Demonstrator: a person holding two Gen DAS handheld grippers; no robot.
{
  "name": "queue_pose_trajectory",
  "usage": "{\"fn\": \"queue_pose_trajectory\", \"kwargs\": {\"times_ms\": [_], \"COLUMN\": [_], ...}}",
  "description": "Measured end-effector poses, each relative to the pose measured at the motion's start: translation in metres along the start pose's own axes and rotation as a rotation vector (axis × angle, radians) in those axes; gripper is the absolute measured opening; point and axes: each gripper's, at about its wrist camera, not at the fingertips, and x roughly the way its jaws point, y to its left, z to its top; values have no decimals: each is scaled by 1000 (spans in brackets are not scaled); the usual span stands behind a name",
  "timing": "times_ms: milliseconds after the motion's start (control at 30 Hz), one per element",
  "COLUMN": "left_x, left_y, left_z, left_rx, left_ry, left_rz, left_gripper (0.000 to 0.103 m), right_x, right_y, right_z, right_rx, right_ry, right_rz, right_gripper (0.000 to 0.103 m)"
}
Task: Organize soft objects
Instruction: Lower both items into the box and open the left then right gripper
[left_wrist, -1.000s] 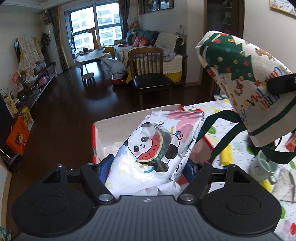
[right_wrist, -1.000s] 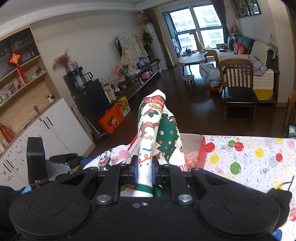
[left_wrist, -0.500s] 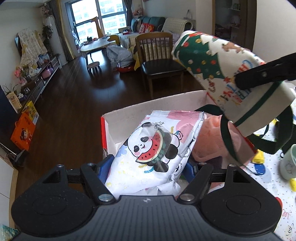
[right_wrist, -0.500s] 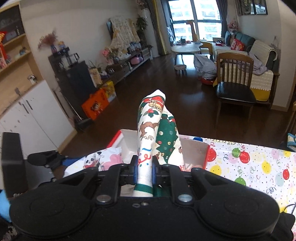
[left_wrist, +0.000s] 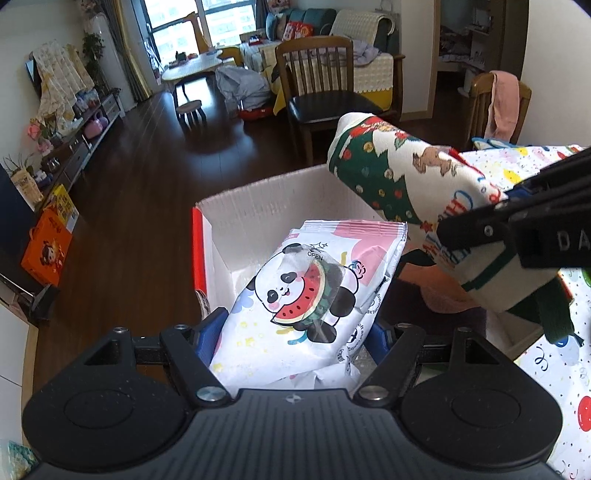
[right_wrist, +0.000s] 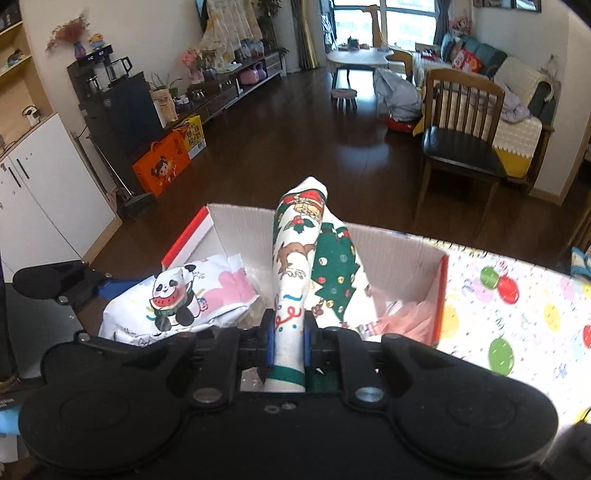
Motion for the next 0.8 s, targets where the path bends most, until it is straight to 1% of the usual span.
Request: {"fn": "queue_pose_trajectory", "kwargs": {"times_ms": [100, 200, 333, 533, 600, 700, 800], "left_x": [7, 13, 20, 25, 24, 19, 13], "left_y": [0, -3, -8, -6, -7, -10, -13], "left_z": [-2, -2, -4, -6, -5, -3, -4], "left_rx": [0, 21, 50, 68, 76, 99, 122], "left_ry": [20, 27, 57, 108, 107, 103, 96], "left_rz": [-8, -21, -37, -95, -113, -141, -156], "left_gripper": [75, 75, 75, 76, 76, 79, 80], "right_x": [11, 22, 33, 45, 49, 55, 58], "right_y": [-1, -7, -12, -18, -22, -23, -25], "right_z": [-3, -4, -7, -12, -14, -17, -19], "right_rx": [19, 64, 98, 139, 157, 169, 180], "right_ry": [23, 43, 68, 102, 111, 125, 131], "right_rz": [-5, 7, 7, 10, 17, 20, 26], "right_gripper": [13, 13, 13, 15, 17, 19, 24]}}
